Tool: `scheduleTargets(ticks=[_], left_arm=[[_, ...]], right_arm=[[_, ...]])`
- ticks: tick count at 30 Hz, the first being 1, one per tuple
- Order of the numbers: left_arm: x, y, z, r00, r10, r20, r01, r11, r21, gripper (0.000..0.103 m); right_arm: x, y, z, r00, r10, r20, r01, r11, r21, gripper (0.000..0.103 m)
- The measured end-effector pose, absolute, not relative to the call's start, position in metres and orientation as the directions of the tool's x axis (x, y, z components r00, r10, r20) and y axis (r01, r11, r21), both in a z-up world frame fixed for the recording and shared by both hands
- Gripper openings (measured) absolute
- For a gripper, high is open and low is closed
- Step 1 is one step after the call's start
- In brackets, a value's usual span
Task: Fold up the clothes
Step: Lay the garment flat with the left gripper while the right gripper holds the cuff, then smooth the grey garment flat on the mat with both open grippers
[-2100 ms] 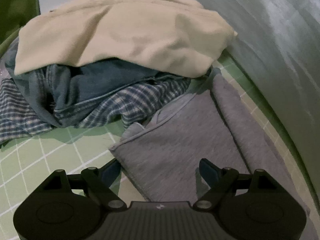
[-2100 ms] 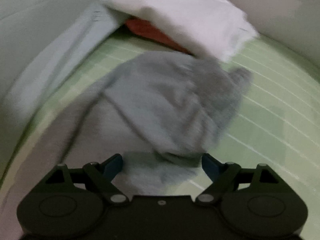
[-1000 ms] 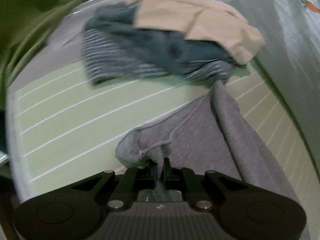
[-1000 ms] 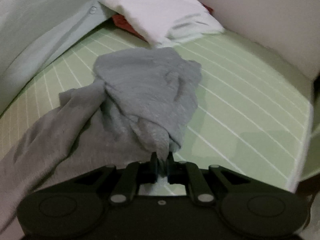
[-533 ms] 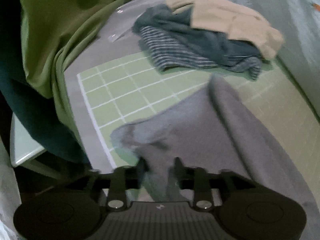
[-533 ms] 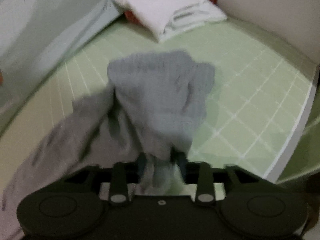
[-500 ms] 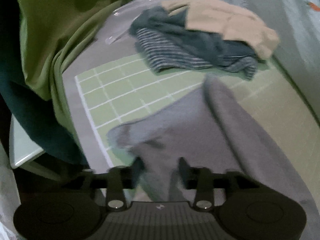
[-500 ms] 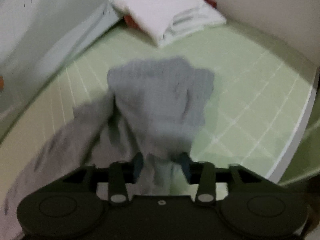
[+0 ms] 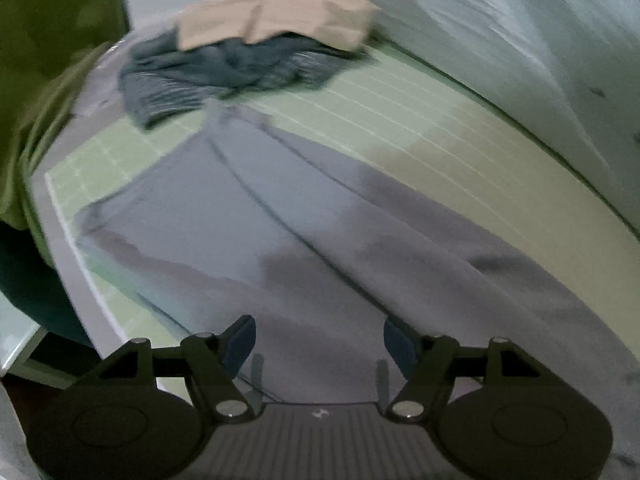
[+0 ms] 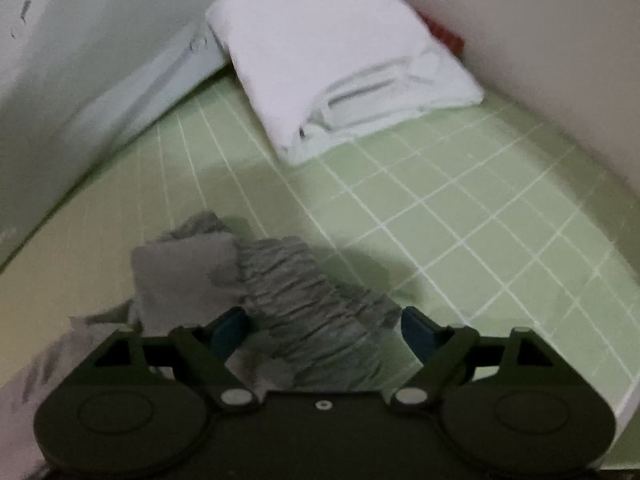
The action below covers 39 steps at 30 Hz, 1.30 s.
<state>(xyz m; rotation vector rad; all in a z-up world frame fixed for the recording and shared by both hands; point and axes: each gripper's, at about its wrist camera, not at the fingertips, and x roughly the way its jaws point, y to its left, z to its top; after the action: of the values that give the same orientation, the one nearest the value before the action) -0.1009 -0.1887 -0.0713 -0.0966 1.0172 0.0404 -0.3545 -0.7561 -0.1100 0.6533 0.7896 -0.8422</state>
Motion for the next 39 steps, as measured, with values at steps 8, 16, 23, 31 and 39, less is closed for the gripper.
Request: scheduleTargets(ticks=[8,16,23,31,39], left_arm=[[-0.121,-0.234,-0.084,0.496,-0.024,-0.868,0.022,1.000,-0.015,0.075],[-0.118,-0.229,-0.093,0.462,-0.007,-0.887,0.008,1.000,-0.003,0.075],[-0.122,-0.213,-0.087,0.468,0.006,-0.884,0.019,1.000,0.016,0.080],[-0.103,-0.186,-0.076,0.478,-0.042,-0.878,0.057,0.998,-0.017,0.080],[-0.061,-0.170,-0.071,0.496,-0.092,-0.864,0.067,0.995,-0.068,0.080]], right_arm=[[-0.374,-0.755,-0.107,0.487,-0.376,-0.788,0.805,0.544,0.238,0.024],[-0.424,-0.773,-0.097,0.317,-0.540,-0.780,0.933,0.325,0.154,0.039],[-0.405,-0.726,-0.087,0.291,-0.619,-0.729,0.907,0.421,0.005,0.096],[-0.322,-0.631,-0.072,0.454,-0.510,-0.731,0.750,0.661,0.004,0.099],[-0.272,-0.592,-0.082,0.498,-0.373,-0.783,0.710,0.693,0.122,0.098]])
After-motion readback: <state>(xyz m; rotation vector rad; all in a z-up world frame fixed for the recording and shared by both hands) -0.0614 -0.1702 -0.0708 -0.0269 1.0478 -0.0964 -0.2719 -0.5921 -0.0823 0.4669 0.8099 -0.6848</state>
